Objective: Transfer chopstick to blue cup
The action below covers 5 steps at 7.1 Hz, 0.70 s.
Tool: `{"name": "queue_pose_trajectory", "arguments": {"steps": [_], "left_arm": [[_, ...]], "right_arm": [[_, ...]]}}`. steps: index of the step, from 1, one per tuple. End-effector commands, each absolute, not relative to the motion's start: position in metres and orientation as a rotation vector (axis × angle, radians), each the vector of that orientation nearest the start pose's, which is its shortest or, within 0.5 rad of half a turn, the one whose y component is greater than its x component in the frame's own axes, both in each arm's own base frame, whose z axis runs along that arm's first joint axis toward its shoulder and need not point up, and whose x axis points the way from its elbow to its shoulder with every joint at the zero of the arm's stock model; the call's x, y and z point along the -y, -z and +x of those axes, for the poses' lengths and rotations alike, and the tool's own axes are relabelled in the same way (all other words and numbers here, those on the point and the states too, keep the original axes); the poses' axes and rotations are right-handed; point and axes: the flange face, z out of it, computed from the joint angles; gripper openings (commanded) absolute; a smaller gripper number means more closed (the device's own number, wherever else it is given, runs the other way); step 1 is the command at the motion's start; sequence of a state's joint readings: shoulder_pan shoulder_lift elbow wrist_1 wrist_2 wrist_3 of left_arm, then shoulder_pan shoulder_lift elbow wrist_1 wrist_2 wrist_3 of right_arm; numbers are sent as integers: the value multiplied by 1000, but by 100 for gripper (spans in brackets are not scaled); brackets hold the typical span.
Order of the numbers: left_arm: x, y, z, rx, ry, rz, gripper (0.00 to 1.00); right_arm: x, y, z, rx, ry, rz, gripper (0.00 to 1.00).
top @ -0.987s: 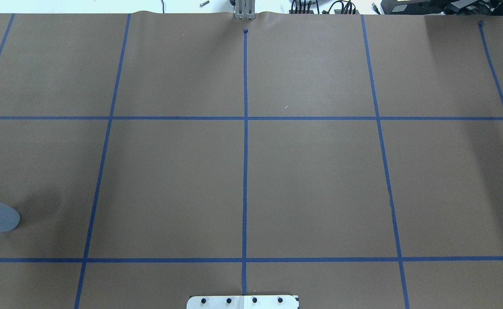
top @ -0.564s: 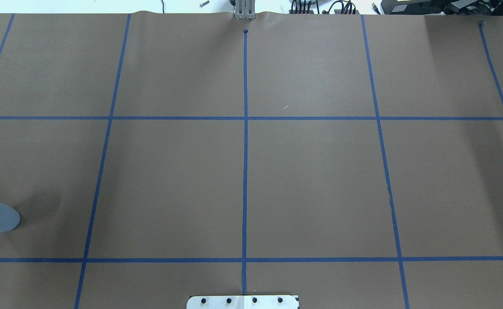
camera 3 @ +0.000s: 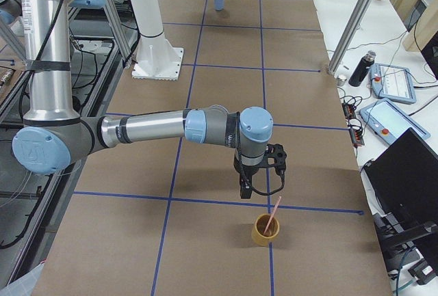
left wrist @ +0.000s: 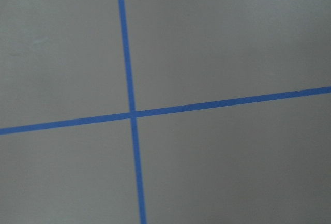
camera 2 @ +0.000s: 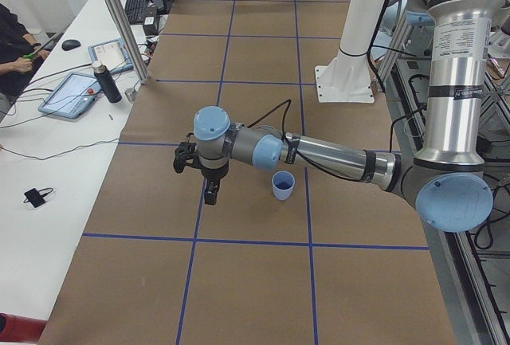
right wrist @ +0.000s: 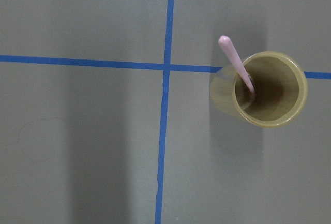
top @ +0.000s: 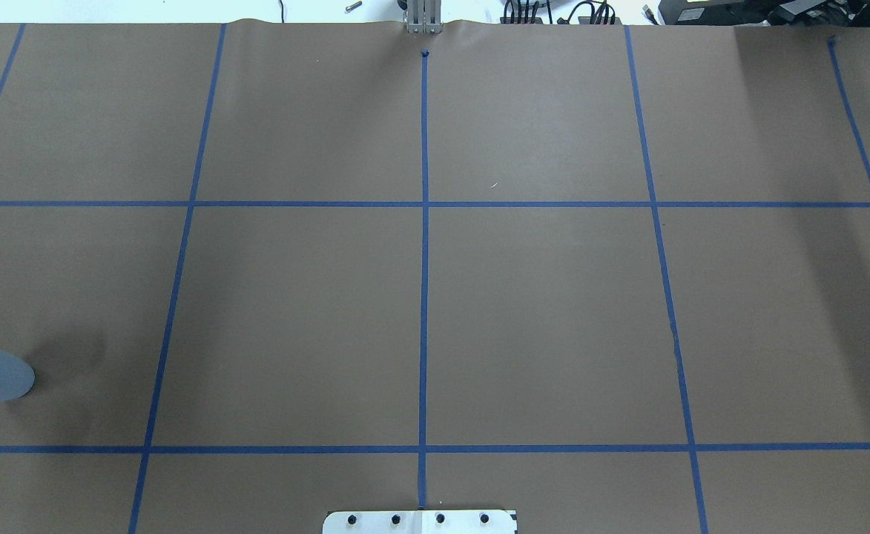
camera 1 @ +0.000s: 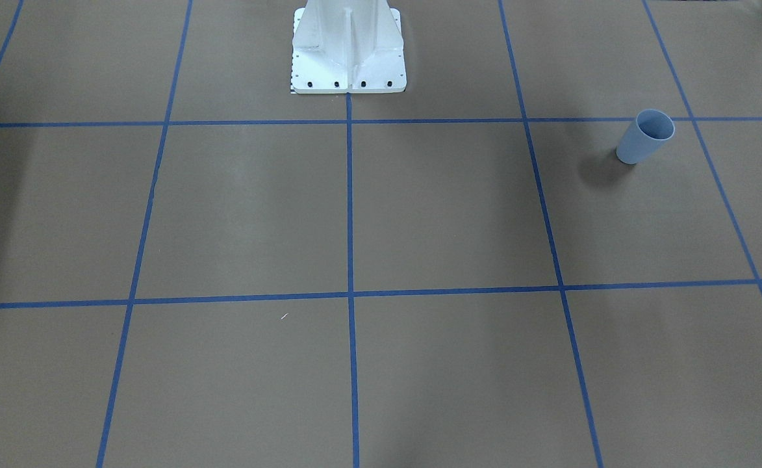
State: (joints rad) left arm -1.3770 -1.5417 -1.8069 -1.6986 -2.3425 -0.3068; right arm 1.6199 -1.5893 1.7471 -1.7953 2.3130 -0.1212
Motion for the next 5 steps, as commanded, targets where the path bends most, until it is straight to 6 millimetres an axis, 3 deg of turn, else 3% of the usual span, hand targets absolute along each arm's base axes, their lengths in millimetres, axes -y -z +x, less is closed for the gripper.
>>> {"name": "queue_pose_trajectory", "arguments": {"steps": [1, 2, 3, 5], "left_arm": [[433, -555, 72, -866, 24, 83, 98], [398, -571, 87, -903, 54, 73, 98], [381, -576, 100, -920, 64, 47, 98], [364, -587, 111, -916, 31, 12, 98]], "right_arm": [[465, -615, 89, 751, 35, -19, 100], [466, -612, 88, 755, 34, -15, 100], [466, -612, 88, 755, 35, -14, 100], [466, -610, 87, 775, 33, -13, 100]]}}
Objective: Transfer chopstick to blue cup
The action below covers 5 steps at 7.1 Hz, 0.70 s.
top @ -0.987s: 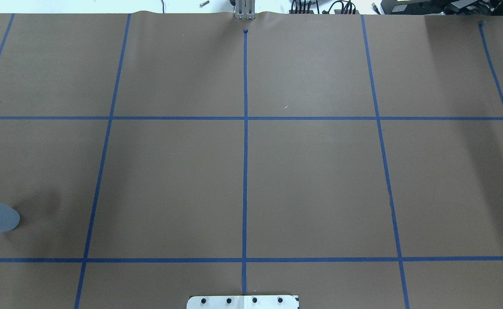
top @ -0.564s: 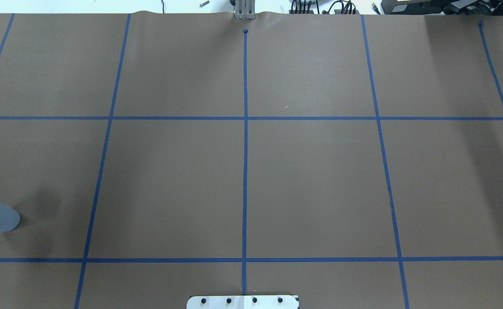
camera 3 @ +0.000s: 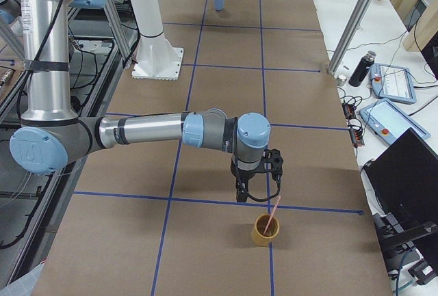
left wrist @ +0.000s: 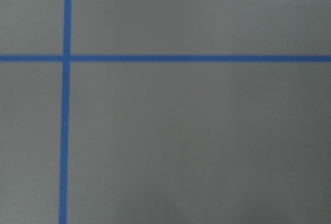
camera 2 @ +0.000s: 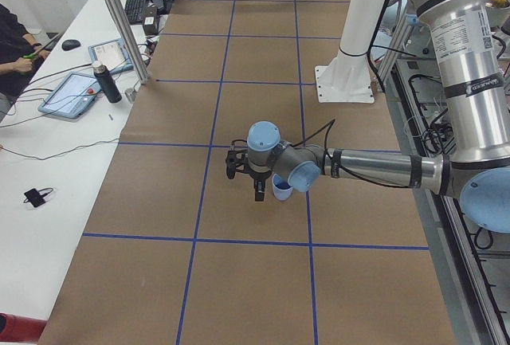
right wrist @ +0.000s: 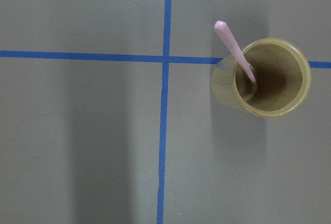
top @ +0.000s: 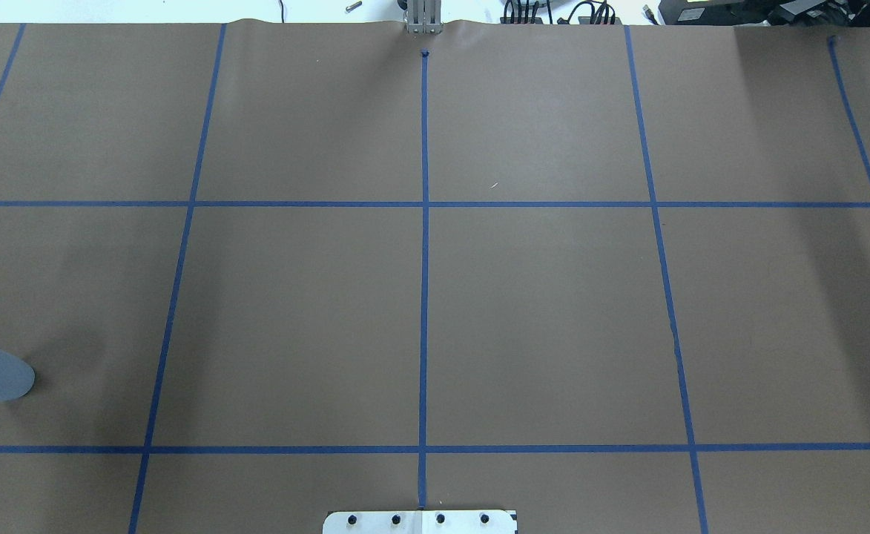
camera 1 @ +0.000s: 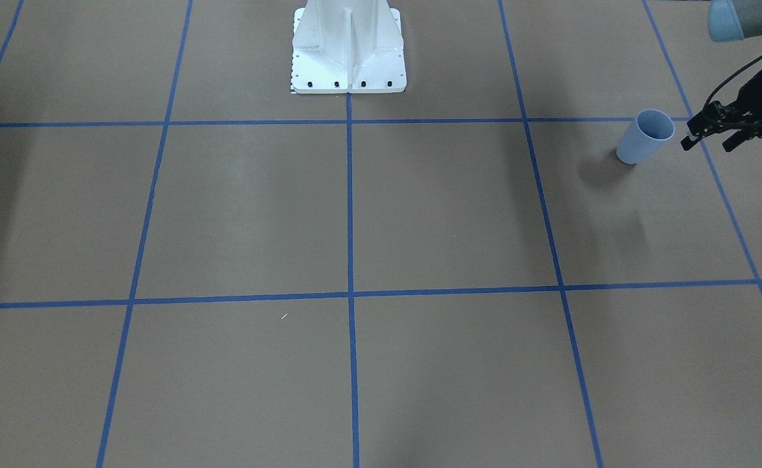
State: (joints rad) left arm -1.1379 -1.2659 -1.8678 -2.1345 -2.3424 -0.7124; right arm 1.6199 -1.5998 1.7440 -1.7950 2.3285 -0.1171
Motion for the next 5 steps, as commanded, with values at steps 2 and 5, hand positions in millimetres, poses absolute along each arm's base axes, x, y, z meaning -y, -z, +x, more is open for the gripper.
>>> {"name": "queue_pose_trajectory", "arguments": {"steps": [2, 5], "left_arm": [[344, -595, 109, -928, 13, -16, 98], [332, -600, 120, -937, -23, -58, 98]], "right_arm": [[465, -608, 84, 819, 29, -12, 100], [465, -607, 84, 819, -3, -27, 100]]}}
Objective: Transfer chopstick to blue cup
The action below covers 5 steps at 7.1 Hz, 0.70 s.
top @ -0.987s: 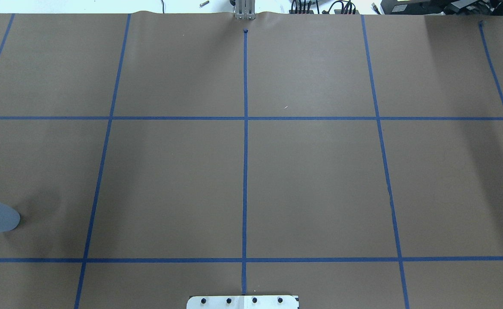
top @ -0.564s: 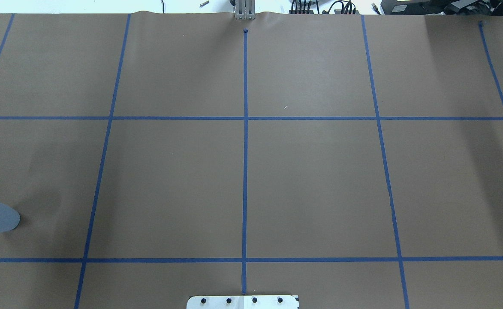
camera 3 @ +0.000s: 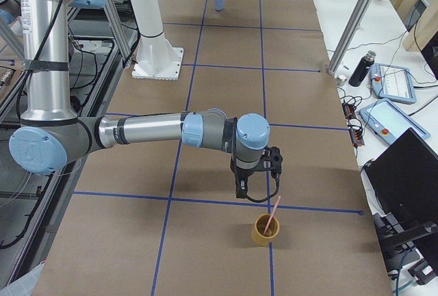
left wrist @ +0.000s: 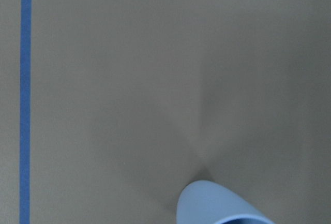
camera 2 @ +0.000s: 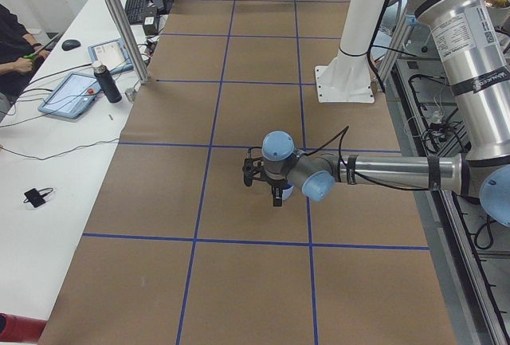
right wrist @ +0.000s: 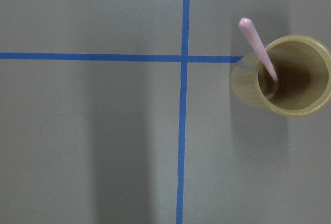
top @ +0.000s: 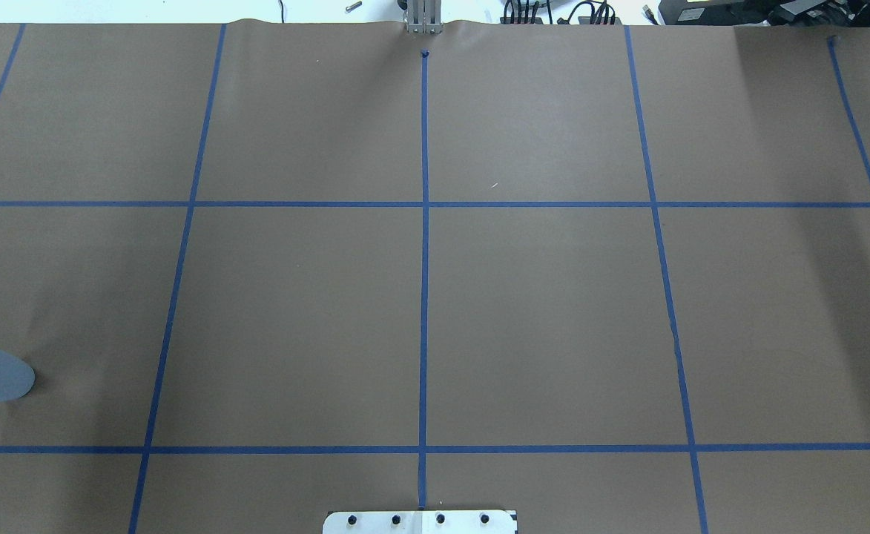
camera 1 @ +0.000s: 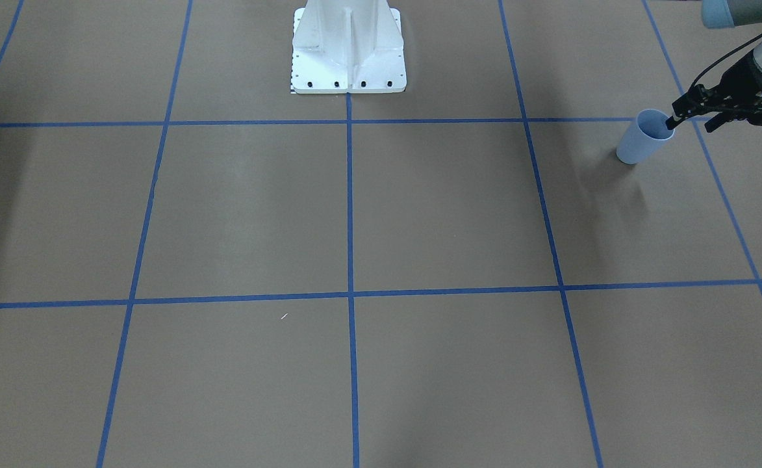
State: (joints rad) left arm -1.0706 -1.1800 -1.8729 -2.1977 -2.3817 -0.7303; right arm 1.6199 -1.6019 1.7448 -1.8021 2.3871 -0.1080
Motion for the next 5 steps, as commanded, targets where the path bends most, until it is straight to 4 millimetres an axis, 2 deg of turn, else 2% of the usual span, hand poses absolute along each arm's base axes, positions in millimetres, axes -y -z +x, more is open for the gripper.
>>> {"name": "queue_pose_trajectory", "arguments": {"steps": [1, 5], "left_arm": [[331, -602, 124, -933, -30, -66, 98], [329, -609, 141, -925, -64, -97, 96]], "right_arm": [[466, -607, 84, 817, -26, -34, 100], [467, -607, 84, 814, -24, -32, 100]]}}
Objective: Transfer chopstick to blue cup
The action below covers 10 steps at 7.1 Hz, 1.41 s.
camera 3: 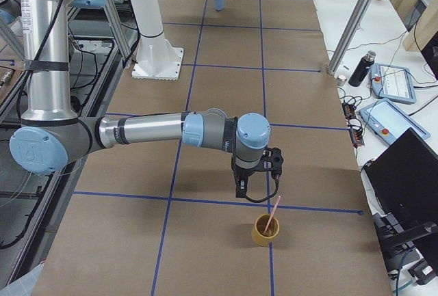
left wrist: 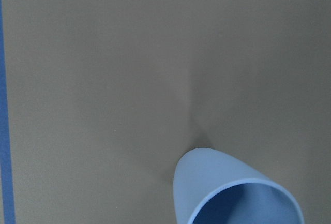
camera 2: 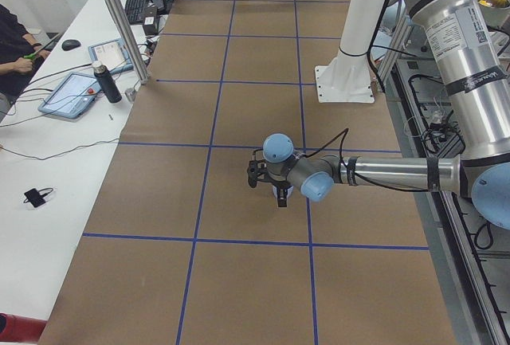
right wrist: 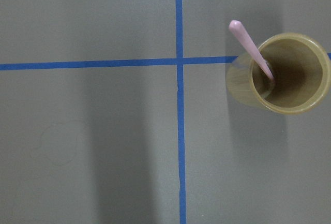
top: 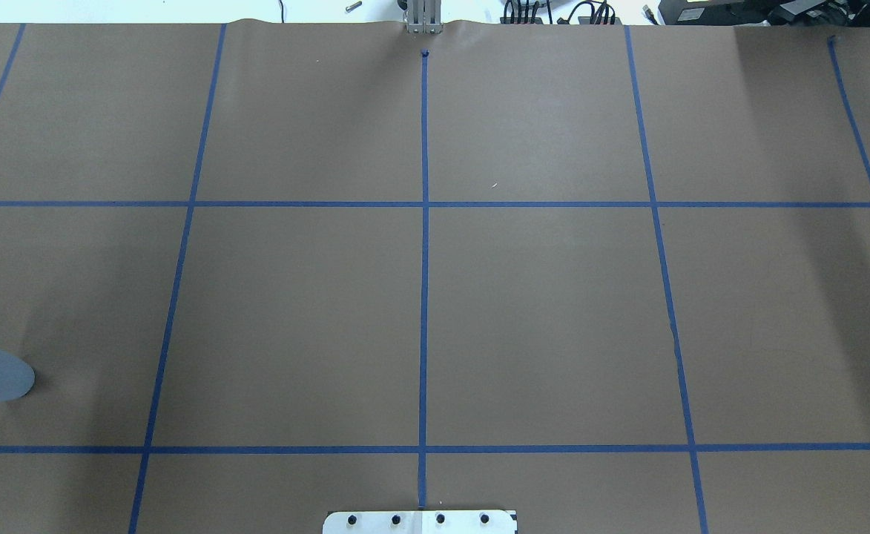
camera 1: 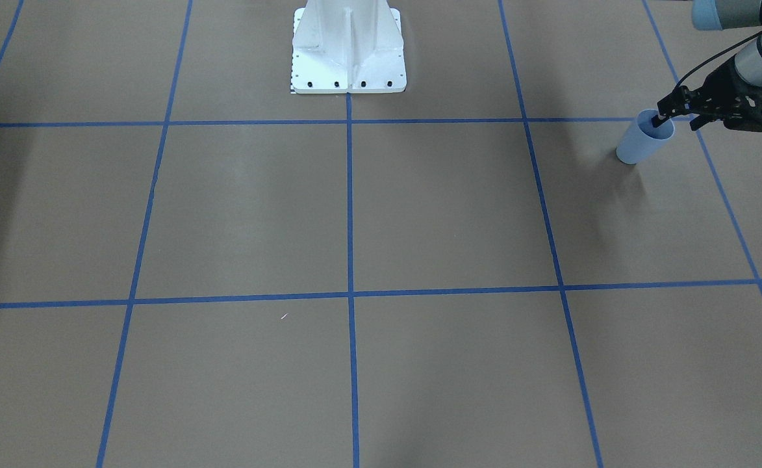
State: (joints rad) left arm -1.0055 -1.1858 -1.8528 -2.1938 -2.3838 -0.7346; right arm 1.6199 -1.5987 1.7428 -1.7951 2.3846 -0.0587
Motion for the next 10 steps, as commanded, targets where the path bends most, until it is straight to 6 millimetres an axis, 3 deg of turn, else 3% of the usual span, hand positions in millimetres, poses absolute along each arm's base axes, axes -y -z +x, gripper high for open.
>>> {"name": "queue_pose_trajectory", "arguments": {"steps": [1, 3, 4, 5, 7, 9, 10], "left_arm": [[330, -610, 143, -926, -63, -101, 74], [335, -611, 146, -925, -64, -99, 11], [335, -610, 146, -926, -64, -98, 0], [336, -605, 146, -932, -51, -98, 0], [341, -553, 149, -988, 44, -111, 0], [410, -469, 191, -1002, 96, -152, 0], [454, -414, 218, -975, 116, -175, 0]], "right_arm": [[467, -606, 84, 815, -23, -30, 100], [468, -604, 84, 818, -21, -26, 100], [468, -604, 84, 818, -21, -26, 100], [468, -603, 84, 820, -21, -26, 100], [468, -600, 83, 823, -20, -21, 100], [470, -598, 84, 821, -17, -15, 100], [470, -595, 84, 818, -10, -8, 100]]}}
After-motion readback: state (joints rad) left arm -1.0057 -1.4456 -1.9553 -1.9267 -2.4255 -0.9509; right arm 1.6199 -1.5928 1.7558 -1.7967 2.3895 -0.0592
